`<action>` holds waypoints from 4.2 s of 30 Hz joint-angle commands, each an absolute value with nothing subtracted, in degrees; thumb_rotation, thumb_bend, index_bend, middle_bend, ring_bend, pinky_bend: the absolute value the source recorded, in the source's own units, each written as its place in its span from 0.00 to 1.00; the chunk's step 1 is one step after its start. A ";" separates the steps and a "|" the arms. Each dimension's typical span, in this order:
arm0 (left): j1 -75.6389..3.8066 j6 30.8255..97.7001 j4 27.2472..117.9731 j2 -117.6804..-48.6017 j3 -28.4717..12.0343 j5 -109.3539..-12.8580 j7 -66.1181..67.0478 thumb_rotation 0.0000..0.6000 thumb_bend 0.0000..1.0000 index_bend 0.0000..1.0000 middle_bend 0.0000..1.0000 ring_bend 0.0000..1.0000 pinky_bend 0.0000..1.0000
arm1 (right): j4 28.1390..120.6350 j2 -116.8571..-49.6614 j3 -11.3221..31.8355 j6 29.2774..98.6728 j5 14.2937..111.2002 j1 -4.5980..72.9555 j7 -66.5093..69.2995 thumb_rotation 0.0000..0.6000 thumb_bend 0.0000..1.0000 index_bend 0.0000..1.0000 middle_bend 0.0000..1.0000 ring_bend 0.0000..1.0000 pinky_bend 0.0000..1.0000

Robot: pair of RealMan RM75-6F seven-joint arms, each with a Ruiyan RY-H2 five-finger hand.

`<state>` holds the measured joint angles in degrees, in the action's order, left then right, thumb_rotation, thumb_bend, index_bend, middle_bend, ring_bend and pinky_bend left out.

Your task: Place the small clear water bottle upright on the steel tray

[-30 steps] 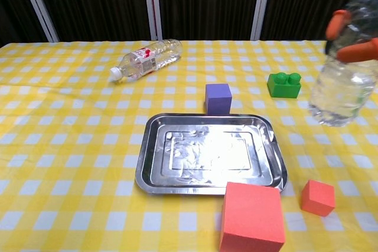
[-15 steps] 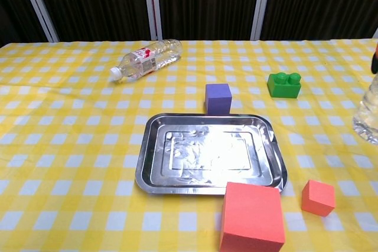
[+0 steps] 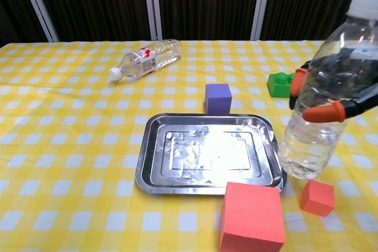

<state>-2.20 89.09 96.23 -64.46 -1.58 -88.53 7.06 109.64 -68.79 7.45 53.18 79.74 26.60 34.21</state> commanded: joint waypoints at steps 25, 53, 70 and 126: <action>-1.96 89.08 95.96 -64.14 -1.31 -88.39 6.51 1.00 0.13 0.00 0.00 0.00 0.00 | 99.30 -87.17 12.04 59.28 74.66 31.09 23.29 1.00 0.54 0.88 0.67 0.49 0.34; -1.90 88.97 95.73 -64.18 -1.46 -87.88 6.58 1.00 0.13 0.00 0.00 0.00 0.00 | 88.49 -97.11 8.93 62.46 76.62 30.62 15.55 1.00 0.54 0.88 0.67 0.49 0.34; -1.98 88.79 95.88 -64.52 -1.27 -88.14 7.42 1.00 0.13 0.00 0.00 0.00 0.00 | 93.37 -93.46 9.10 56.20 72.22 32.63 9.50 1.00 0.53 0.84 0.67 0.49 0.25; -2.48 87.98 96.09 -65.56 -1.16 -88.23 9.58 1.00 0.13 0.00 0.00 0.00 0.00 | 96.52 -64.77 5.51 54.11 77.58 24.74 18.95 1.00 0.05 0.04 0.11 0.09 0.05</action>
